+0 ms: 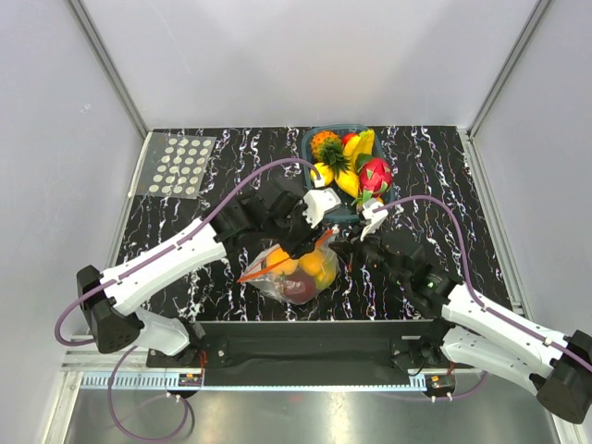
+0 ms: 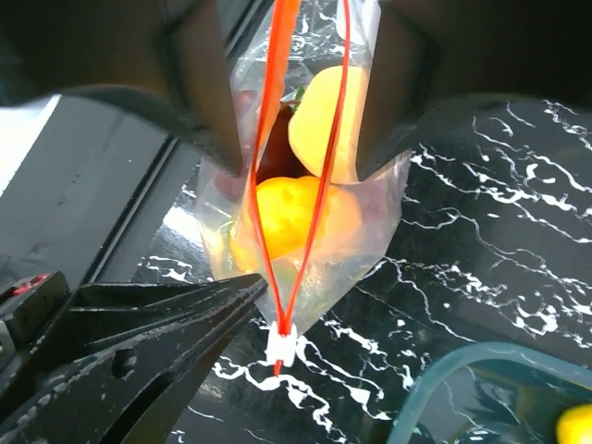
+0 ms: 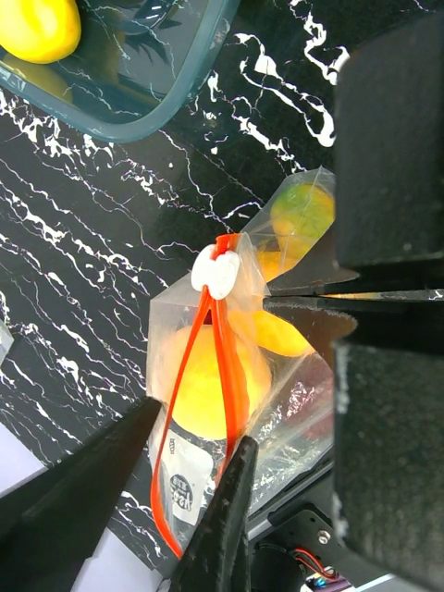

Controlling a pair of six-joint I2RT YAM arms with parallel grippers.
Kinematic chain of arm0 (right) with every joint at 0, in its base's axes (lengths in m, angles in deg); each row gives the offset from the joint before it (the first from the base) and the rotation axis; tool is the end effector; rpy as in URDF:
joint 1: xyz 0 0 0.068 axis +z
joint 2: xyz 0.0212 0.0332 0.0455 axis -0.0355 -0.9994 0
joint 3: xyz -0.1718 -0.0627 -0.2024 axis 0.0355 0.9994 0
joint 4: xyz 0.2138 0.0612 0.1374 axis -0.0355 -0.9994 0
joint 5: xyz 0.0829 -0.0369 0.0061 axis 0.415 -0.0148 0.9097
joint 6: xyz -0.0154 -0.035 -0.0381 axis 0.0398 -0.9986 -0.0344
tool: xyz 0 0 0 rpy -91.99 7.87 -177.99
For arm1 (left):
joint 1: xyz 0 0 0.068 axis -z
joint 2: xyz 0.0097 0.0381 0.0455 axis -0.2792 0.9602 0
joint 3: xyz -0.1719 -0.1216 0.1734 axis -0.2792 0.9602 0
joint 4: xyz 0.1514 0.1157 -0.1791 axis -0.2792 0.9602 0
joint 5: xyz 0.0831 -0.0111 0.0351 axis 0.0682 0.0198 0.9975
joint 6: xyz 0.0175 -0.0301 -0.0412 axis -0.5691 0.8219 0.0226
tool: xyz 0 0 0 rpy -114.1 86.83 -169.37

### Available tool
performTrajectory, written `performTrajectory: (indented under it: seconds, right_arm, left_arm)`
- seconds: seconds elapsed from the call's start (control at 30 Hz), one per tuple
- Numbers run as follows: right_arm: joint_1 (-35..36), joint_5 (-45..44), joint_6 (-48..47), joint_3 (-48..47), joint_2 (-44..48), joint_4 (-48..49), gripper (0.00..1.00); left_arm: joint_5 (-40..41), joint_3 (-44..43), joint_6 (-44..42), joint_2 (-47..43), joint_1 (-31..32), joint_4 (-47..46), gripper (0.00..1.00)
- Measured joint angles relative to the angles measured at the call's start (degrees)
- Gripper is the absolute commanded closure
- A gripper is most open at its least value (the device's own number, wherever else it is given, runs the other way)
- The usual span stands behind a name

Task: Place the food in the zip-top bag and seal the zipper
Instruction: Zip the zipper food storage bag at the center of the board.

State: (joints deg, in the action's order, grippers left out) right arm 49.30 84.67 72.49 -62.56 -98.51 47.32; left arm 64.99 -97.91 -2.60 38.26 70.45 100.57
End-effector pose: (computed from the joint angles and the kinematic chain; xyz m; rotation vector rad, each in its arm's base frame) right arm 0.1384 0.1493 0.2731 -0.5141 1.7947 0.7554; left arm 0.1679 -0.2399 0.3583 1.2197 2.0917 -0.5530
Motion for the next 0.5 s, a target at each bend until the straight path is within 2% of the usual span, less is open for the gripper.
performTrajectory:
  seconds: [0.07, 0.1, 0.13, 0.17, 0.2, 0.23, 0.27, 0.37, 0.47, 0.5]
  right_arm:
    - [0.0, 0.0, 0.0, -0.2, 0.0, -0.2, 1.00]
    - [0.0, 0.0, 0.0, -0.4, 0.0, -0.3, 1.00]
    - [0.0, 0.0, 0.0, -0.5, 0.0, -0.5, 1.00]
    - [0.0, 0.0, 0.0, -0.7, 0.0, -0.5, 0.97]
    - [0.0, 0.1, -0.1, -0.8, 0.0, -0.6, 0.93]
    - [0.0, 0.2, -0.1, -0.8, 0.0, -0.7, 0.86]
    - [0.0, 0.2, -0.2, -0.8, 0.1, -0.8, 0.67]
    - [0.0, 0.3, -1.0, -0.8, 0.7, -0.8, 0.55]
    - [0.0, 1.9, -2.6, -0.3, 2.3, 0.0, 0.50]
    - [0.0, 2.6, -3.2, 0.1, 3.1, 0.5, 0.45]
  left_arm:
    - [-0.8, 0.0, 0.0, 0.3, 0.0, 0.0, 0.65]
    - [-1.0, 0.0, -0.1, 0.5, 0.0, -0.1, 0.79]
    - [-1.1, 0.3, 0.2, 0.7, 0.1, -0.3, 0.87]
    - [-1.1, 0.6, 0.0, 0.9, 0.2, -0.3, 0.96]
    - [-1.1, 1.0, 0.0, 1.1, 0.2, -0.3, 1.00]
    - [-1.1, 1.5, 0.0, 1.4, 0.2, -0.4, 1.00]
    - [-1.1, 1.8, 0.1, 1.5, 0.2, -0.5, 1.00]
    - [-1.1, 3.0, 0.1, 1.5, 0.2, -0.5, 1.00]
    - [-1.8, 4.0, 0.0, 1.2, 0.2, -1.1, 1.00]
    - [-2.2, 4.7, 0.0, 0.7, 0.2, -1.6, 1.00]
